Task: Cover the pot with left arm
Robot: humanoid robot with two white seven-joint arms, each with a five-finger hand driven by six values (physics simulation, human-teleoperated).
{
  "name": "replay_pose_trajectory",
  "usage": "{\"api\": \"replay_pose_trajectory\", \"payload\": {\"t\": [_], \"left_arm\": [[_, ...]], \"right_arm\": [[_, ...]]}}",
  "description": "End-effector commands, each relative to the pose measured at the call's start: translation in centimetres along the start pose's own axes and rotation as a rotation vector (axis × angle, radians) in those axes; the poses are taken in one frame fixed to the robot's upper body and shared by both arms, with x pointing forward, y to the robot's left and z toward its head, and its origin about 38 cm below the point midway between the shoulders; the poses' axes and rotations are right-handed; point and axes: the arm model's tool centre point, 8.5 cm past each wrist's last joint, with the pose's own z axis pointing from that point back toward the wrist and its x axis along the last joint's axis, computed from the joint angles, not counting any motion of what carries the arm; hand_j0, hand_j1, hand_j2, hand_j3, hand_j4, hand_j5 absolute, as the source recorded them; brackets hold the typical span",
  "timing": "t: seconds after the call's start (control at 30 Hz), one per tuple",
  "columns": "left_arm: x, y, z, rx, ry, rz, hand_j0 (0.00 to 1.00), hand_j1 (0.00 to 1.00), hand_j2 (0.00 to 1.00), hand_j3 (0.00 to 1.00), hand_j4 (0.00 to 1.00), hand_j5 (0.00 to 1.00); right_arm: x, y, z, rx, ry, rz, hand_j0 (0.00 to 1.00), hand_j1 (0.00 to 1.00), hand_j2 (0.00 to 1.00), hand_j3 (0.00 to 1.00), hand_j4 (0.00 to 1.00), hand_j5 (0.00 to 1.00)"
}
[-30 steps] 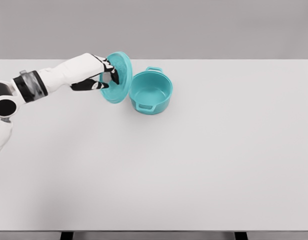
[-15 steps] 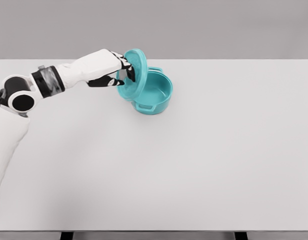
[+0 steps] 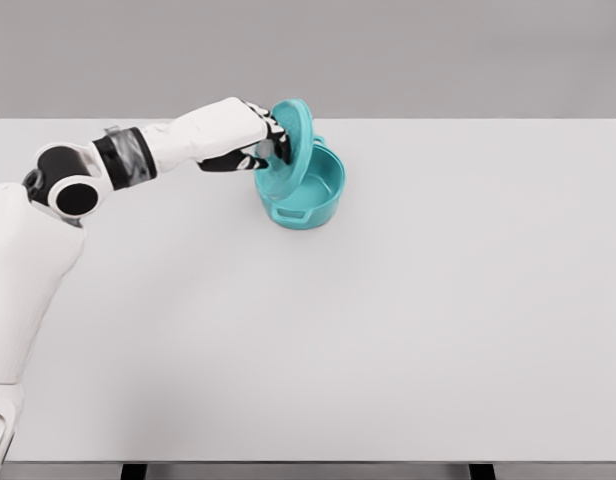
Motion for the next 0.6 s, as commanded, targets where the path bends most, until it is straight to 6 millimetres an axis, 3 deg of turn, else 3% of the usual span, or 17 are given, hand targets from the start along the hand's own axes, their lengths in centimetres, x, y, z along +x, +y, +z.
{"api": "replay_pose_trajectory", "payload": {"t": [0.0,0.57], "left_arm": [[0.1,-0.2,-0.3,0.0,-0.003,0.011,0.46,0.46,0.46,0.46,0.46,0.46],[-0.7,-1.6,-1.1,-0.023,0.016,0.057,0.48,0.48,0.48,0.48,0.48,0.48]], "right_arm": [[0.0,0.0,0.0,0.0,0.0,0.0,1.0,1.0,1.0,1.0,1.0,1.0],[0.0,0.0,0.0,0.0,-0.001,0.0,1.0,1.0,1.0,1.0,1.0,1.0]]}}
